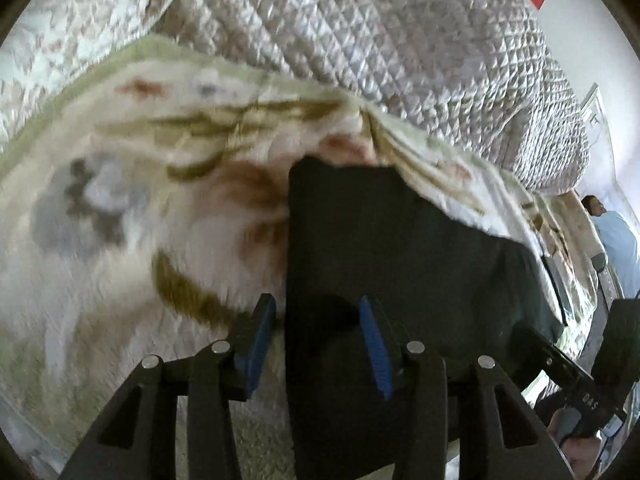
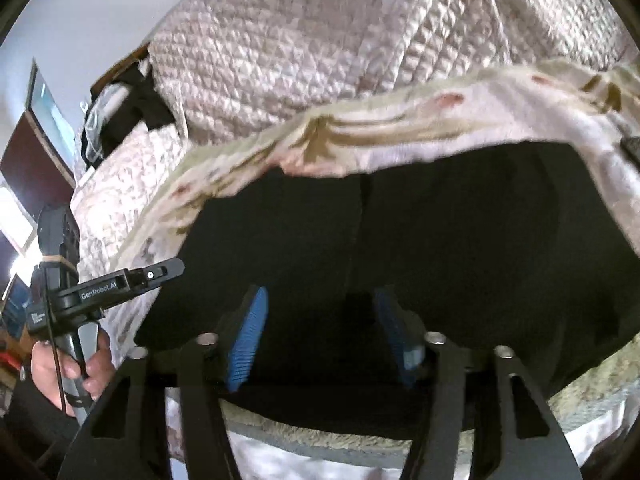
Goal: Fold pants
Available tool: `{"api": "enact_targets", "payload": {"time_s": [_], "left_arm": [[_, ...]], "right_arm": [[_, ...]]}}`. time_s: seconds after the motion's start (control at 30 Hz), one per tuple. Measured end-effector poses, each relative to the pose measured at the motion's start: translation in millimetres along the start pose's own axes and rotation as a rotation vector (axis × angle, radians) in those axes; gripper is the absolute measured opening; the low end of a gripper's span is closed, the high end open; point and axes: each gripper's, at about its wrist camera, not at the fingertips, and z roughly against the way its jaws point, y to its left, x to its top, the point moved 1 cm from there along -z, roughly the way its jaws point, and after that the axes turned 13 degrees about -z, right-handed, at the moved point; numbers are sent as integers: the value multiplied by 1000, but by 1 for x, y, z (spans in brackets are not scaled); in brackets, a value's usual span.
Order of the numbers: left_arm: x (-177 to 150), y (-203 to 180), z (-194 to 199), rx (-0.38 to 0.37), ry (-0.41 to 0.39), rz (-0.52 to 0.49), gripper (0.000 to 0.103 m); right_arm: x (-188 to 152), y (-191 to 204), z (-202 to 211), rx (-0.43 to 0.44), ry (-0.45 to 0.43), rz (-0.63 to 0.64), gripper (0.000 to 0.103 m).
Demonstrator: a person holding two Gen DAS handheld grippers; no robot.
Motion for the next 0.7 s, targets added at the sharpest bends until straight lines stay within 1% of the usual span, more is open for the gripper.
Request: {"api": "enact_targets", "payload": {"time_s": [0.1,0.2,0.23,0.27,0.3,0.33,0.37,0.43,0.5,0.57,0.63,0.7], "left_arm": [[-4,-1,4,-9,-5,-20,46],[-2,3,-1,-37,1,2,46],[0,3,-3,-45,-2,9,33],[1,4,-5,-50,1,21,16],[2,6,-4,-62,-3,43,14],[2,7,-2,-73,-17,58,10],[2,9,2,-84,-34,73,9],[1,15,8,-99,-53,98,9],[-3,21,3,-103,-35,113,9],[-6,24,-3,-114,-17,127,10],[-5,24,0,-115,-27,125,10],[-3,22,3,-104,-28,112,13]], "right_arm": [[-1,2,-3,-20,0,10,46],[1,2,-8,-32,6,3,46],[1,2,-9,-36,6,7,46],[2,5,-10,-41,5,13,43],[2,6,-10,-39,7,13,38],[3,7,-10,-33,12,8,19],[3,7,-10,-15,19,-2,11],[1,8,-11,-5,24,-2,11],[-2,7,-15,-19,41,5,11],[-1,4,-13,-8,39,-11,11],[0,2,-9,-17,22,-13,11],[0,1,-2,-34,-4,-8,11]]}}
